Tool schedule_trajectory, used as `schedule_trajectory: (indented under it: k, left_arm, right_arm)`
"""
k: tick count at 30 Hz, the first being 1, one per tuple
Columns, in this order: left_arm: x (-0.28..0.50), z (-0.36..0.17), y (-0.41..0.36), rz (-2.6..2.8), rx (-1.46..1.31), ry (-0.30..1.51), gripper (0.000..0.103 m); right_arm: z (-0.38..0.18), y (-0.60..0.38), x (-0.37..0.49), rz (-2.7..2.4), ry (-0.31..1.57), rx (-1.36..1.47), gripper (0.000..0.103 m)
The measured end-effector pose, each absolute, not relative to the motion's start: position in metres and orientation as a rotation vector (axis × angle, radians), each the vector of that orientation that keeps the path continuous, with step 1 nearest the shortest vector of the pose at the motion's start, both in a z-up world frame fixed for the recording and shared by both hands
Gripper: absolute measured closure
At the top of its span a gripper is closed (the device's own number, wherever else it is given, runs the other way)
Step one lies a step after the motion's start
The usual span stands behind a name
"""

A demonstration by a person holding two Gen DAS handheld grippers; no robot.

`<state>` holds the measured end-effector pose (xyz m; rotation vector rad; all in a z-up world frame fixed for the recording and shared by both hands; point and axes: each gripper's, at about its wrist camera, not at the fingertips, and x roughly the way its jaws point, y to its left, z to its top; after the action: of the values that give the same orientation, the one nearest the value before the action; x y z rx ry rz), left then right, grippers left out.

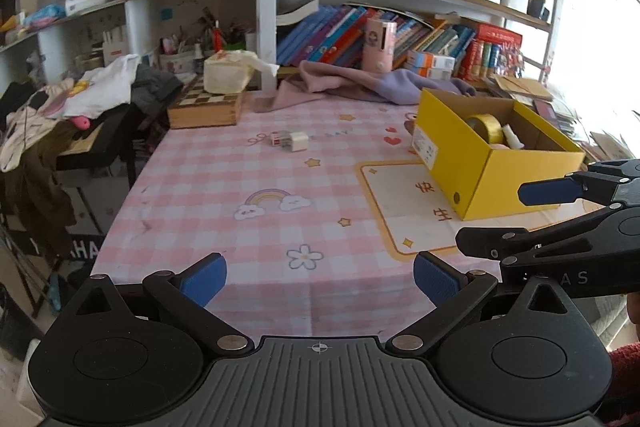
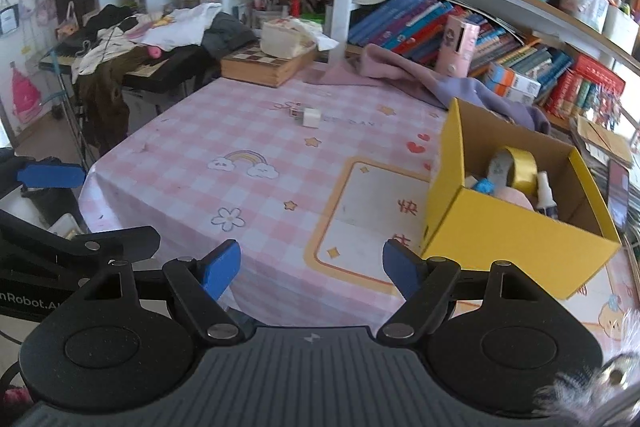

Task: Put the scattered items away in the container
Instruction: 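Move both tools away from the box toward the white block and card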

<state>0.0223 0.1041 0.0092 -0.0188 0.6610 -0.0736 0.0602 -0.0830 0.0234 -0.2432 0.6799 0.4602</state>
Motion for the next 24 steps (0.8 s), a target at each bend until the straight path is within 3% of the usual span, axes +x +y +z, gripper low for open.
schedule_trajectory:
  k: [13,24]
  left_arm:
    - [0.055,0.001,0.114,-0.040,-0.007,0.685,0.002]
    - [0.128,-0.009,0.121,-0.045,0.010,0.716,0.002]
  right_arm:
    - [0.013,-0.068,0.097,0.494,0.703,-0.240,0.026]
    - [-0.003,-0.055,0.165,0.477,0.746,-0.246,0.028]
